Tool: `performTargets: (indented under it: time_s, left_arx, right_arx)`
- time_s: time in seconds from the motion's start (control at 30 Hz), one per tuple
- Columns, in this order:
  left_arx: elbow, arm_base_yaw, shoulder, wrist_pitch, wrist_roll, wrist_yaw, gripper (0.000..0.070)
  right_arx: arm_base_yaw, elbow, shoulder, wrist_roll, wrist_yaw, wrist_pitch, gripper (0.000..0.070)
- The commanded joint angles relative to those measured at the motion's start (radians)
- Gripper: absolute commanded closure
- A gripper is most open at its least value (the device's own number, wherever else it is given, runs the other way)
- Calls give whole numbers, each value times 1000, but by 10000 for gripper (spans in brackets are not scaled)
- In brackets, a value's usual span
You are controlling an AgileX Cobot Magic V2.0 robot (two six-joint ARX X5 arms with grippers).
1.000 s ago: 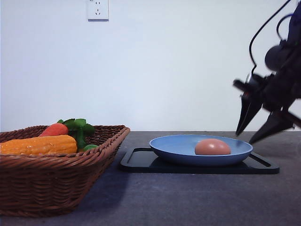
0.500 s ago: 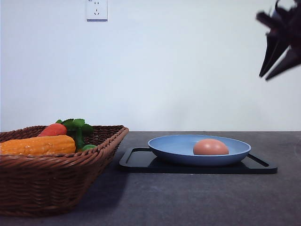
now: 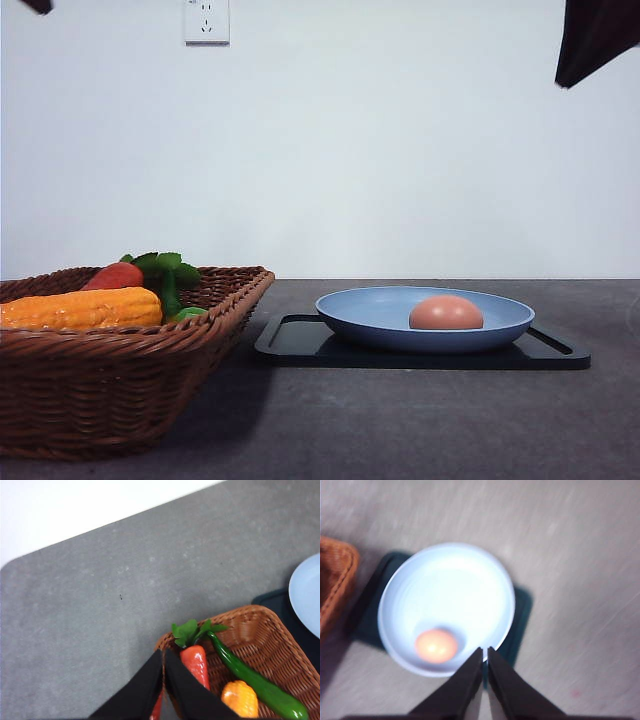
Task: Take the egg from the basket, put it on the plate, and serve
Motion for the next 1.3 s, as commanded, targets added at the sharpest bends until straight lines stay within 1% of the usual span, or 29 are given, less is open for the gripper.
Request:
performTargets:
  time_s: [0.0,0.07,0.13,0.2,0.33,0.4,0.5,0.63,1.03,1.1,1.17,1.23,1.27]
  left_arx:
    - [-53,27,-39,57,-10,30,700]
    - [-136,55,-99,115,-27,49,700]
    - [-230,72,-167,170,-55,51,700]
    - [-328,76,-243,218,-101,51,700]
    - [-481,72,-384,269,-200,53,700]
    - [-520,70,-441,266,-252,69,700]
    - [-524,70,-487,217,-309,81,700]
    - [-524,71,-500,231,-308,80,700]
    - [-524,70,-500,228,-308,80,700]
    - [-524,71,-524,211,-301,79,700]
    - [-525,81,-581,197,-217,62,700]
    - [-536,109,-648,214,-167,62,700]
    - [-543,127,-673,227,-154,63,700]
  right_arx:
    - [27,-56,-55,-11,63,62,700]
    - [51,-141,-131,-11,105,145,700]
    - [70,-233,-206,-10,129,238,700]
    - [84,-332,-279,-11,138,339,700]
    - [97,-516,-398,-8,137,527,700]
    - [98,-585,-440,8,134,576,700]
    - [98,-620,-463,31,133,571,700]
    - [98,-618,-464,31,158,567,700]
    - [98,-618,-464,31,157,567,700]
    - [98,-618,-464,31,157,567,700]
    - [98,-618,-464,31,157,567,700]
    - [98,-618,-464,31,157,567,700]
    - [98,-618,-464,31,157,567,700]
